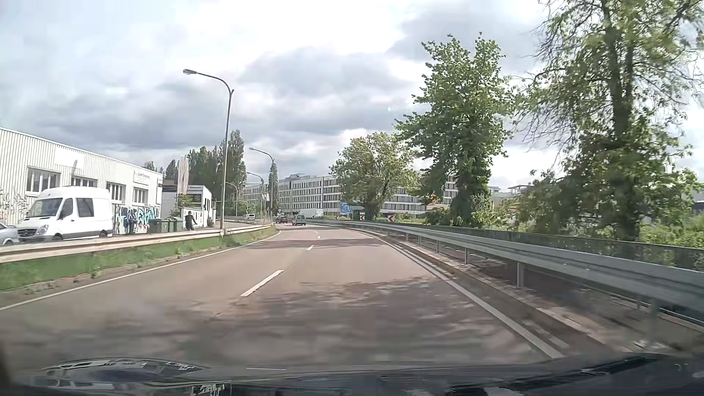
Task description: Follow the waypoints while adhering to traffic rules and regulations
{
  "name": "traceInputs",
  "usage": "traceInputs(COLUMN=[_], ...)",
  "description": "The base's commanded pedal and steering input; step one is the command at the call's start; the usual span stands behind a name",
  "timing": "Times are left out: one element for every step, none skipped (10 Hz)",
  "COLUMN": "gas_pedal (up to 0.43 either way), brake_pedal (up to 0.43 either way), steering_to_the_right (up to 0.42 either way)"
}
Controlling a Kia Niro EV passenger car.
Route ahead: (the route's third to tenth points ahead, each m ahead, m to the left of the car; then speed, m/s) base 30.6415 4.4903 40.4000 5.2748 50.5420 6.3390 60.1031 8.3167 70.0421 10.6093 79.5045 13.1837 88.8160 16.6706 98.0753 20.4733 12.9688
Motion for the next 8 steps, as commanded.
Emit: traceInputs(gas_pedal=[0.039, 0.039, 0.039, 0.039, 0.039, 0.039, 0.039, 0.039], brake_pedal=[0.0, 0.0, 0.0, 0.0, 0.0, 0.0, 0.0, 0.0], steering_to_the_right=[-0.002, -0.002, -0.003, -0.005, -0.006, -0.008, -0.008, -0.009])
